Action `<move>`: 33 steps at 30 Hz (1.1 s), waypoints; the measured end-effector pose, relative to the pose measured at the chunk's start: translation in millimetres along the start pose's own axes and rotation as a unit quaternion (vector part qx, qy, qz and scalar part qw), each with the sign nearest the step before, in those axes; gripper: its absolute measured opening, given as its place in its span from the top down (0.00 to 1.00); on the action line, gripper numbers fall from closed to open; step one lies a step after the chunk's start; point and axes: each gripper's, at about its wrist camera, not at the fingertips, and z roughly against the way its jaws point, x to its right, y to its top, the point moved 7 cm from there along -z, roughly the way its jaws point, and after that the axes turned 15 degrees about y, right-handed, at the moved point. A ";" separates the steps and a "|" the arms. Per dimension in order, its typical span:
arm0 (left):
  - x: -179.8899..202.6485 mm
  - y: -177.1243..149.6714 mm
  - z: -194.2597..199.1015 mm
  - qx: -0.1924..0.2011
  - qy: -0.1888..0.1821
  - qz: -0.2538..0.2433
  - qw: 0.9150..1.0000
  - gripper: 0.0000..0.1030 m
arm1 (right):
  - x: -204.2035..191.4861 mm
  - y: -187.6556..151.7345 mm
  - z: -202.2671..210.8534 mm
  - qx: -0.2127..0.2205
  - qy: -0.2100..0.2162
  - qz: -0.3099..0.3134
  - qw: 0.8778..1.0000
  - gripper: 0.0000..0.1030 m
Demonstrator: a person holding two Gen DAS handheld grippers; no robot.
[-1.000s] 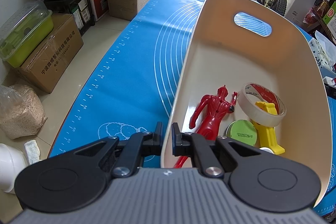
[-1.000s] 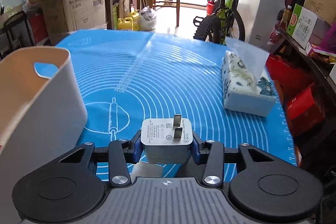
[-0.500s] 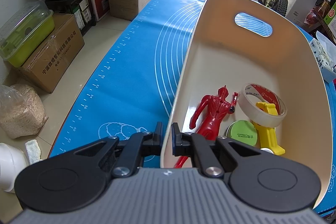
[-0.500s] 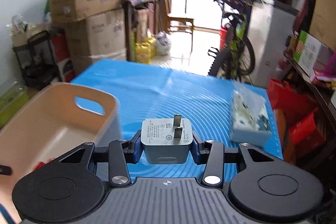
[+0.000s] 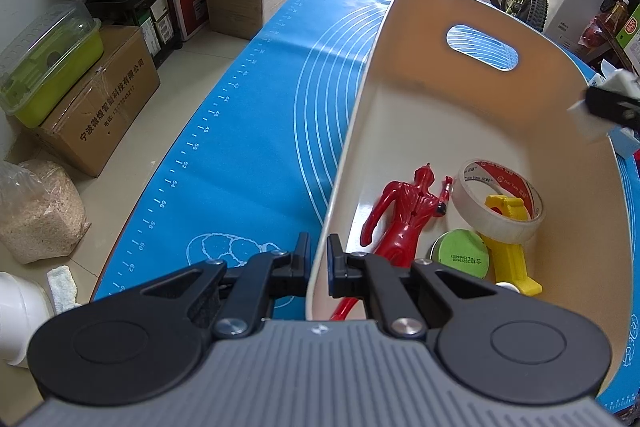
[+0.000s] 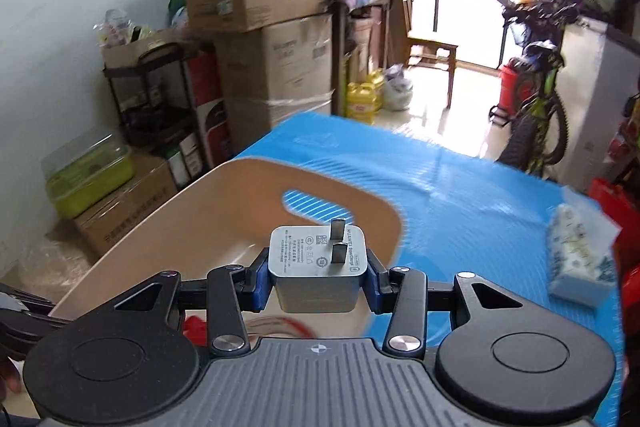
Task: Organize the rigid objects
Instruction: 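Carry the white charger into the basket and open the right tool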
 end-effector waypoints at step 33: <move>0.1 0.1 -1.7 0.000 0.002 0.001 1.000 0.91 | -43.4 -14.5 -29.1 -0.068 0.037 -0.015 0.997 0.36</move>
